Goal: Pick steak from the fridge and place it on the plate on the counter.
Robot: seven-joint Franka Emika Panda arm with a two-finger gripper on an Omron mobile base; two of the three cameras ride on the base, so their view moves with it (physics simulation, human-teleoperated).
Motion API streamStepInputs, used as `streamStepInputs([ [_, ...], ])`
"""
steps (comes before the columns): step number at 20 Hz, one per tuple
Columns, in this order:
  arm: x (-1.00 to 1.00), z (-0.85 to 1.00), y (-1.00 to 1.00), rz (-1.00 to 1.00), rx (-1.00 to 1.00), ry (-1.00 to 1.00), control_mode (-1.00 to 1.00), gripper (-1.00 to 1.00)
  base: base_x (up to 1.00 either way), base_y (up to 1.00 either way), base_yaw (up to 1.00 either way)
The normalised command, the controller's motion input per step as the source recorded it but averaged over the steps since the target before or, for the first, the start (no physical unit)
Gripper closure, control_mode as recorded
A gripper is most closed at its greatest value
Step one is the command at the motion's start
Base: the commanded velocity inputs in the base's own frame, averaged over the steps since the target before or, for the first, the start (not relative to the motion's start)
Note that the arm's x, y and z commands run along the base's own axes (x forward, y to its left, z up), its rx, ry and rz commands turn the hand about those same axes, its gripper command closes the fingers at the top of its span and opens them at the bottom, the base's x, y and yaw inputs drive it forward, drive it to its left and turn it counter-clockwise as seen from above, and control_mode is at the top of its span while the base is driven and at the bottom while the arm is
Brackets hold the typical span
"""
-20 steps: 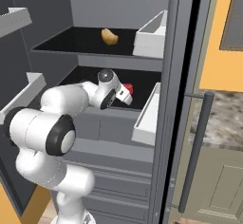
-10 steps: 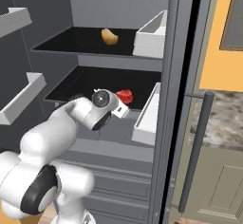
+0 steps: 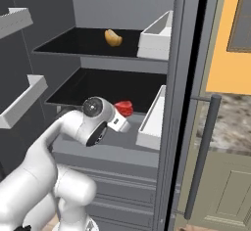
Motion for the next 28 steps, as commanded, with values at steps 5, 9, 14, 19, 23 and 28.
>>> streamStepInputs([
  [5, -0.62, 0.0, 0.02, 0.03, 0.0, -0.13, -1.0, 1.0, 0.0, 0.0, 0.0],
  [9, -0.4, 0.01, 0.22, 0.06, -0.03, -0.15, -1.0, 1.0, 0.0, 0.0, 0.0],
  [14, -0.31, 0.02, 0.35, 0.02, -0.07, -0.1, -1.0, 1.0, 0.0, 0.0, 0.0],
  [19, -0.15, 0.0, 0.24, 0.01, -0.06, -0.01, -1.0, 1.0, 0.0, 0.0, 0.0],
  [23, -0.07, 0.0, 0.23, 0.01, -0.06, 0.0, -1.0, 1.0, 0.0, 0.0, 0.0],
  [28, -0.09, 0.0, 0.25, 0.0, -0.08, 0.0, -1.0, 1.0, 0.0, 0.0, 0.0],
])
